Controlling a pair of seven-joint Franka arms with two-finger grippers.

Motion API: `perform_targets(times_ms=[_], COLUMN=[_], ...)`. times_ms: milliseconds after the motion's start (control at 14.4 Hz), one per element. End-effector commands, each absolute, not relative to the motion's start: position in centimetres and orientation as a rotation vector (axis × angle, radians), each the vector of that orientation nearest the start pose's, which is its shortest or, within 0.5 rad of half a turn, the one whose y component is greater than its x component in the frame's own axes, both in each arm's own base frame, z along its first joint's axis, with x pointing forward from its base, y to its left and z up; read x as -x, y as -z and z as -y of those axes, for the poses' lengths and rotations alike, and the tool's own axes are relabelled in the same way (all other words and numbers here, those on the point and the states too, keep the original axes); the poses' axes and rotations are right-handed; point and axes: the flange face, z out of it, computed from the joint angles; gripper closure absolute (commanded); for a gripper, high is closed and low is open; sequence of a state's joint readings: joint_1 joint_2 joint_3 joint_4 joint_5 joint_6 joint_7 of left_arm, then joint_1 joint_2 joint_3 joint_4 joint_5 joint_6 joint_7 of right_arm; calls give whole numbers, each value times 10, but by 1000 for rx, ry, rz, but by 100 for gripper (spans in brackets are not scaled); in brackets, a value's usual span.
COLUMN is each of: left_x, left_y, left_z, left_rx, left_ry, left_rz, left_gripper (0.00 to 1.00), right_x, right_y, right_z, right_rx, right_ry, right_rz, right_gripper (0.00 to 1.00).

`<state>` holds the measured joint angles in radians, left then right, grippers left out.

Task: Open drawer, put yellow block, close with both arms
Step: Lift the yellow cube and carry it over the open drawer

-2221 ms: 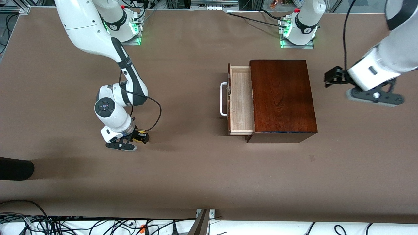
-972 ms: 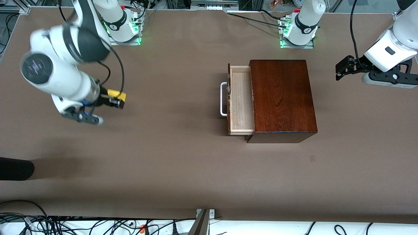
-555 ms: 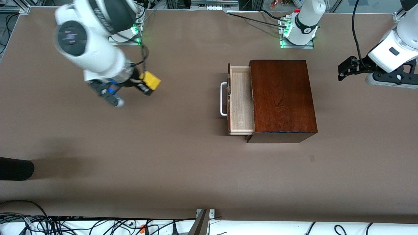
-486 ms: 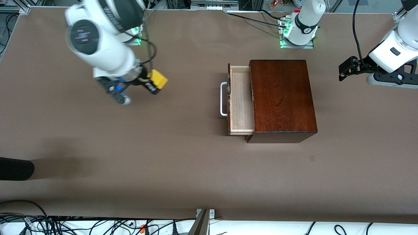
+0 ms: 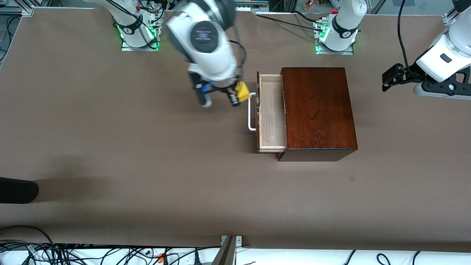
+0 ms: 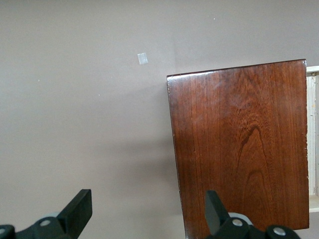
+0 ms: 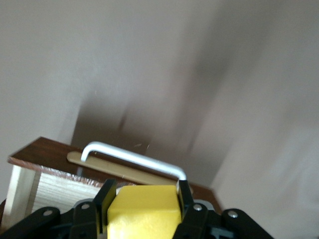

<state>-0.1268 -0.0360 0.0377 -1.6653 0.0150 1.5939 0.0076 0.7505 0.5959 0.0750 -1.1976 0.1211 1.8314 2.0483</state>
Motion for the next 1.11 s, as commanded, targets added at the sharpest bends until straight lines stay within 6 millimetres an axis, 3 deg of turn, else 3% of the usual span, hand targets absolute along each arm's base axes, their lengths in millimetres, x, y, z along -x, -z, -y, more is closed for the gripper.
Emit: perform_targets(times_ms=[0, 139, 278, 1041], left_x=[-541, -541, -541, -541], left_y=[-606, -606, -606, -606], left_z=[44, 44, 44, 44], left_rx=[3136, 3136, 3136, 3136], left_ry=[-39, -43, -41, -41], left_rz=[-166, -166, -166, -164], left_gripper=[0, 0, 0, 0], right_x=[-489, -471, -466, -476], right_y=[-428, -419, -412, -338], right_z=[-584, -608, -616, -619], right_rx=[2335, 2240, 2201, 2206], right_ry=[-193, -204, -214, -221], right_rz=[-1940, -2001, -2028, -2105], right_gripper=[100, 100, 100, 100])
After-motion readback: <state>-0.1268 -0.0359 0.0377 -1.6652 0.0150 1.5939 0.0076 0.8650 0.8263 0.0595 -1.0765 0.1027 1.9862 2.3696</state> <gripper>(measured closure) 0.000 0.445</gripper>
